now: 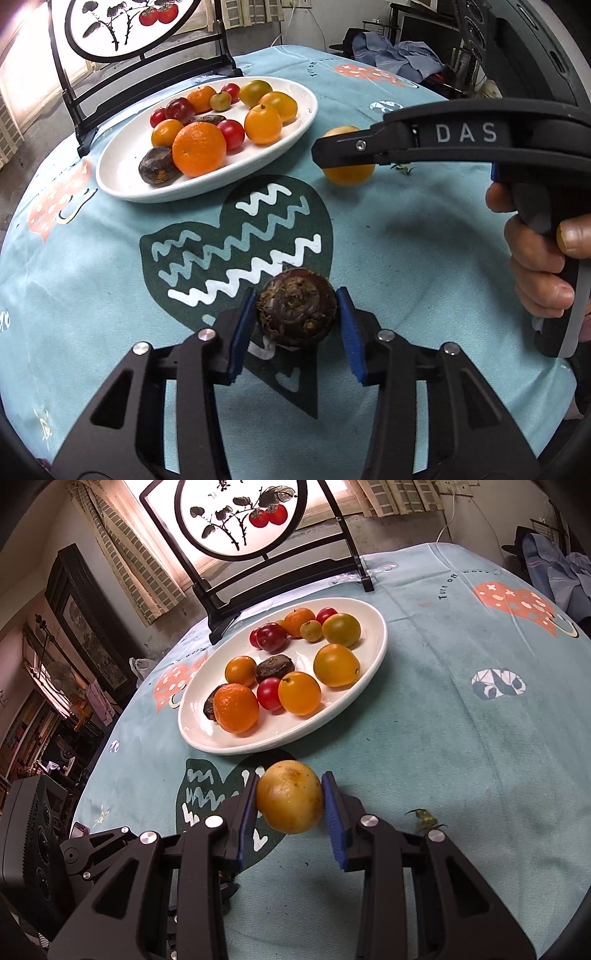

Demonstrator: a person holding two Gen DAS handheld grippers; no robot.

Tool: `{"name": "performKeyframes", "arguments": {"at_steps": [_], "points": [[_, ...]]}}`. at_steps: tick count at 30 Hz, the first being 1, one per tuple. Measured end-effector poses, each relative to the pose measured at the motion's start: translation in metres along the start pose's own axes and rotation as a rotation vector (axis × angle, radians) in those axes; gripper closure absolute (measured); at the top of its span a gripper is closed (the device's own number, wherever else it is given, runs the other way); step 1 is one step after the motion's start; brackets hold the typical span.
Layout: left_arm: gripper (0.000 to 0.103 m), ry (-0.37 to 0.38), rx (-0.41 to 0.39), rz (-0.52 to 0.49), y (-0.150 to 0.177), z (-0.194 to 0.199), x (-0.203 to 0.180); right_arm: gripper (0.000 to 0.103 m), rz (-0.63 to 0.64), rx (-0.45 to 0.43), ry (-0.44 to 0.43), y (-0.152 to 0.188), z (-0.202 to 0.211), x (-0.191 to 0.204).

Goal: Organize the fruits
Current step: 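Grasp the brown water chestnut with the left tool while the right grasps the yellow pear-like fruit, then release the water chestnut and yellow fruit onto the white plate with both tools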

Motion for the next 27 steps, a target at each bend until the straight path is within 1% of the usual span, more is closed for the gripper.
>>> {"name": "performKeyframes", "arguments": {"at_steps": [4,9,17,20,22,27], "points": [[0.059,-0.014,-0.022,0.022,-0.004,0.004,0.004,0.069,0.010,-0.008,-0.004,-0.001,0.001,0.002],[0.059,-0.013,-0.078,0.073,-0.015,0.017,0.016,0.069,0.033,-0.026,-0.016,-0.003,0.004,0.008],[0.059,0.000,-0.171,0.155,-0.039,0.045,0.037,0.068,0.084,-0.095,-0.086,-0.015,0.017,0.031],[0.059,0.001,-0.192,0.167,-0.056,0.054,0.047,0.068,0.083,-0.127,-0.096,-0.033,0.022,0.036],[0.059,-0.026,-0.213,0.183,-0.073,0.058,0.060,0.068,0.095,-0.150,-0.084,-0.049,0.024,0.038],[0.059,-0.072,-0.248,0.307,-0.120,0.054,0.099,0.068,0.108,-0.182,-0.042,-0.092,0.014,0.034]]}}
Point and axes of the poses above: each gripper's, at about its wrist camera, not at the fingertips, and z roughly against the way its jaws point, x to its left, y to its underside, the point moved 10 cm from there along -z, roughly the way its jaws point, and after that the axes turned 8 degrees about -y, right-handed, at the moved point
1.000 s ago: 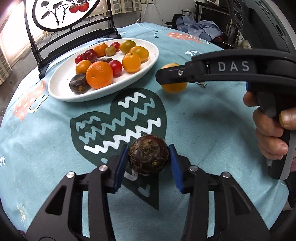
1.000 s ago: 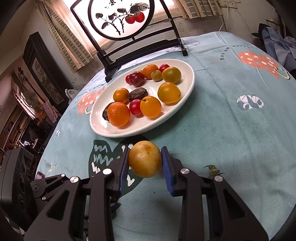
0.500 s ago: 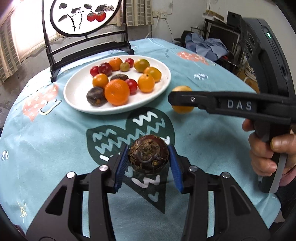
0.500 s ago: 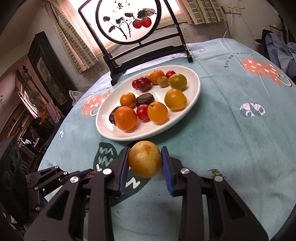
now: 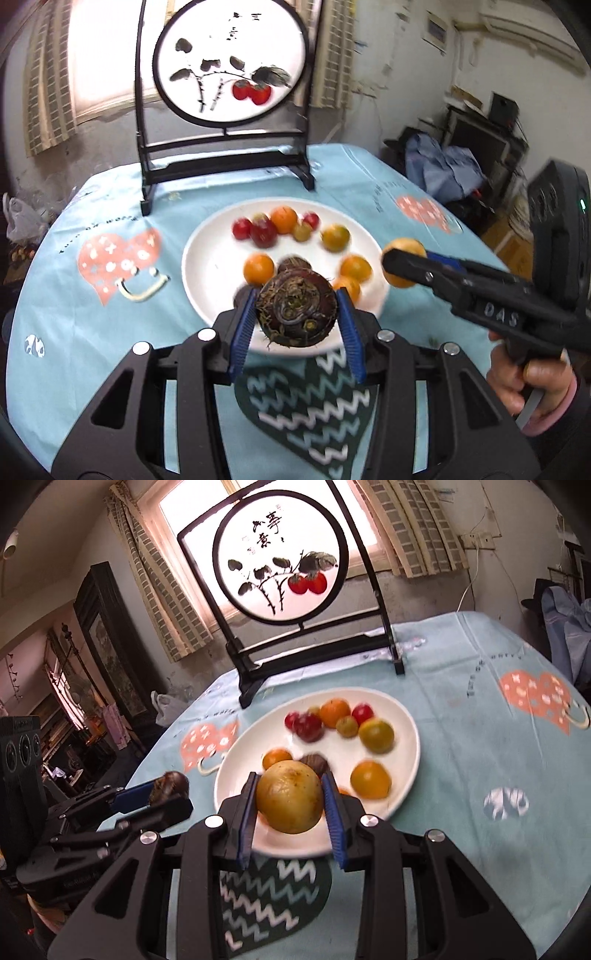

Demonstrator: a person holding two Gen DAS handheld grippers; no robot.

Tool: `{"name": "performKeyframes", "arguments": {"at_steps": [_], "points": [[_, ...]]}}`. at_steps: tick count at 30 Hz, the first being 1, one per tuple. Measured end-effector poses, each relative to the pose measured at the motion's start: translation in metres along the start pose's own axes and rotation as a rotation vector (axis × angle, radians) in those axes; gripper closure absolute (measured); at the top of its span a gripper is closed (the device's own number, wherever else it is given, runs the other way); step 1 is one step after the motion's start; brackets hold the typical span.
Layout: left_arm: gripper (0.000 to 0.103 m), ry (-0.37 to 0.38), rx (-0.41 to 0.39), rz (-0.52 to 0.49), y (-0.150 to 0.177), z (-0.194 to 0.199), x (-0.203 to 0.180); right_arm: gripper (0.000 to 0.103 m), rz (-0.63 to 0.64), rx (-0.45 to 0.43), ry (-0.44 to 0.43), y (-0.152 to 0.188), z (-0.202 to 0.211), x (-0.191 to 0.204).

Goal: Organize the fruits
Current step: 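Release the water chestnut and yellow fruit onto the white plate with both tools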

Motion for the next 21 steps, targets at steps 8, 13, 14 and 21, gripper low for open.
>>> {"name": "performKeyframes", "arguments": {"at_steps": [8,13,14,21], "points": [[0.059,-0.116,0.063,0.092,-0.033,-0.072,0.032,0.068,-0.017,0.047,0.067,-0.025,-0.056,-0.033],[0.059,-0.174,0.123,0.114,-0.027,-0.115,0.051,0.069,-0.002,0.103,0.088,-0.021,-0.086,-0.048],[0.059,-0.173,0.134,0.120,-0.025,-0.121,0.053,0.069,0.001,0.114,0.090,-0.019,-0.091,-0.049],[0.059,-0.184,0.161,0.125,-0.018,-0.142,0.062,0.069,0.007,0.151,0.091,-0.013,-0.111,-0.056]]}}
Point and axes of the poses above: each gripper's, at about its wrist camera, not at the fingertips, and z roughly against the way its jaws point, x to its left, y to its underside, the point moved 10 cm from there along -z, roughly the way its jaws point, and after that the axes turned 8 degrees about -y, right-handed, at the moved point
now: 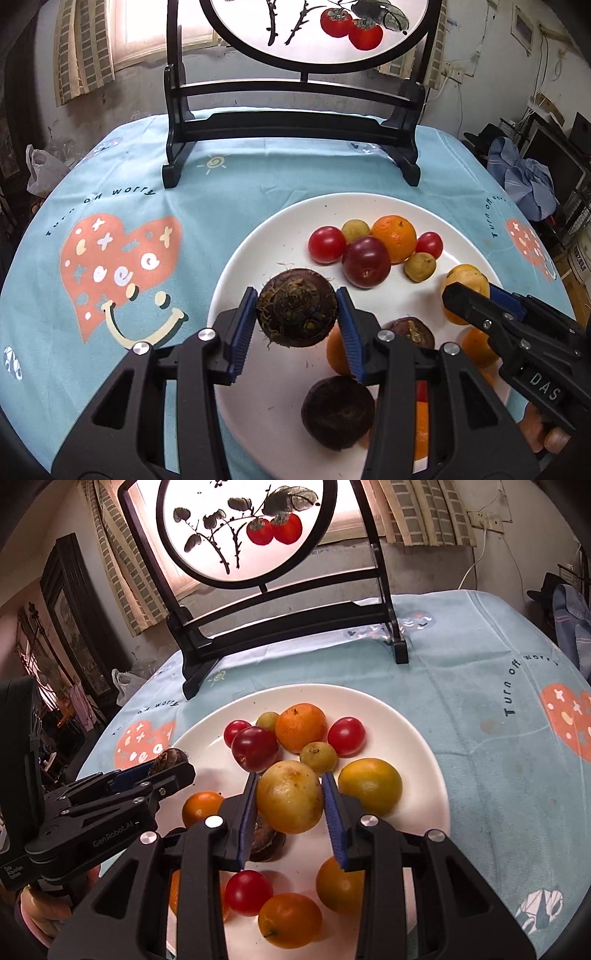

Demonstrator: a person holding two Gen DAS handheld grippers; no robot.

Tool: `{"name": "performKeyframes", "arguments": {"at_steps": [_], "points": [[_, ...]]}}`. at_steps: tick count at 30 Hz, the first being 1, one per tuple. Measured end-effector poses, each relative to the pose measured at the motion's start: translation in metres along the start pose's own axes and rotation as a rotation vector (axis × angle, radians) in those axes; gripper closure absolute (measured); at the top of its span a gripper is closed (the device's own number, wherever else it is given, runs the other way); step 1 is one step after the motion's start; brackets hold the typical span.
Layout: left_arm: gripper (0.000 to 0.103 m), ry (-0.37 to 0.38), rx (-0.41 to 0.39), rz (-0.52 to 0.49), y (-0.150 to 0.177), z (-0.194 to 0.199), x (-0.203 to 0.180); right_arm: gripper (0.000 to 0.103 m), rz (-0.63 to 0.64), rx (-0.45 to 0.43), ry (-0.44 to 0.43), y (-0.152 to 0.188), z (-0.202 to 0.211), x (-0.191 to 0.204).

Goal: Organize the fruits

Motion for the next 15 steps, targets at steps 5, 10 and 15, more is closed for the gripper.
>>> {"name": "performKeyframes", "arguments": {"at_steps": [5,10,15], "points": [[0.045,-0.031,-0.023,-0.007,-0.002,0.004,0.002,0.064,0.011,0.013,0.017,0.003,-0.002,0.001],[0.027,-0.062,-0.091,-0.016,-0.007,0.039,0.004,0.062,0.025,-0.004,0.018,0.002,0.024,0.011],[0.007,-0.070,-0.187,-0.028,0.000,0.101,0.003,0.060,0.073,-0.028,0.036,0.015,0.070,0.031]]}}
Point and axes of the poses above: each gripper's, at about its wrist camera, not at the fingertips, and z roughly against the way its jaws point, x to its left, y to its underside, the point moved 10 cm from there along -z, roughly the way its jaws point, and after that the axes turned 8 degrees about -y, right-handed, at the moved point
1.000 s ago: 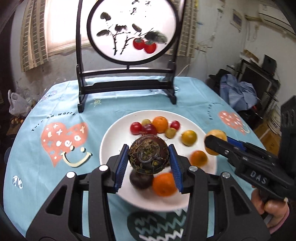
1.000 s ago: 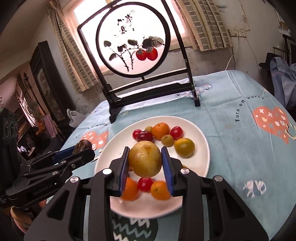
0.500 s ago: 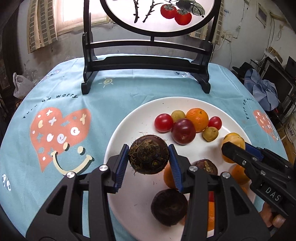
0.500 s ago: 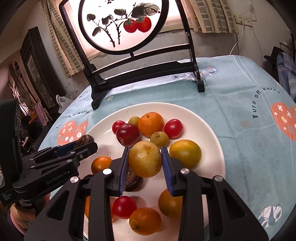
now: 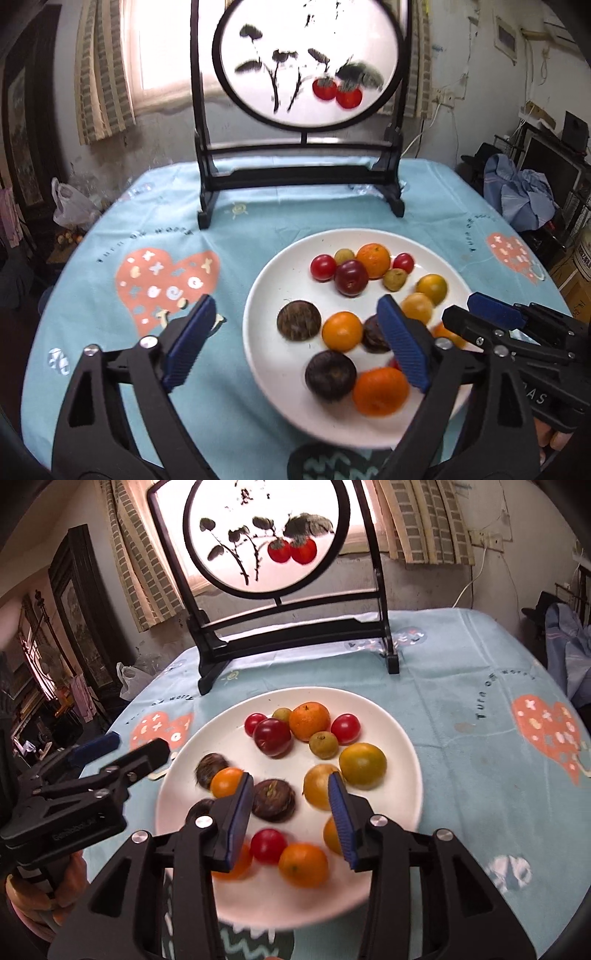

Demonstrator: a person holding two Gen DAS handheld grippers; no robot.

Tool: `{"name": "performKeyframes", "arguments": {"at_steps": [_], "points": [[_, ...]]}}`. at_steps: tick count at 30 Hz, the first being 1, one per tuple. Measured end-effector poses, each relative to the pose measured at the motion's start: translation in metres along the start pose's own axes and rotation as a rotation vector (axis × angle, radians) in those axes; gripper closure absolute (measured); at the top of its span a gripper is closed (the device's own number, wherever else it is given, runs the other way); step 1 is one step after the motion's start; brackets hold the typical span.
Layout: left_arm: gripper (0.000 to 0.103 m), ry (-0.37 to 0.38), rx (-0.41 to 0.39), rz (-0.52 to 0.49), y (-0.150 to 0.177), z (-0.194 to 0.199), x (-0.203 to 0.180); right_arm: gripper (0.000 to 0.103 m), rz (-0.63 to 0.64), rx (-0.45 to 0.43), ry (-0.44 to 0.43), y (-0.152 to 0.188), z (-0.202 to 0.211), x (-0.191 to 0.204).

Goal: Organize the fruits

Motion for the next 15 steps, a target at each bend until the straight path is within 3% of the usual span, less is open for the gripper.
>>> {"name": "performKeyframes", "arguments": {"at_steps": [1,2,3,4,13,15], "points": [[0.004,-0.007,-0.016,-0.009,0.002,0.014,0.000,0.058,0.018,-0.001,-0.001,0.004,0.009,0.005],[0.004,-0.011,-0.028,-0.019,0.005,0.026,0.000,0.051,0.039,0.001,-0.004,0.011,0.020,0.012],[0.003,-0.008,-0.037,-0.030,0.010,0.040,-0.001,0.034,0.050,0.003,0.003,0.017,0.028,0.016],[0.002,-0.009,-0.042,-0.033,0.015,0.052,0.000,0.031,0.059,0.000,0.017,0.023,0.036,0.019],[0.002,0.015,-0.006,-0.062,0.095,0.136,0.008,0.030,0.136,0.005,0.074,0.098,0.110,0.043],[0.002,0.011,-0.009,-0.069,0.113,0.152,0.010,0.022,0.147,0.007,0.090,0.115,0.122,0.045]]}}
Point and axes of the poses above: each gripper's, at about its wrist camera, not at the fingertips, and z roughly against the way its jaws point, x to its left, y to its underside, the point moved 10 cm from there along -z, roughly the way its jaws point, and after that the axes turned 8 degrees about -y, right-handed, at the moved point
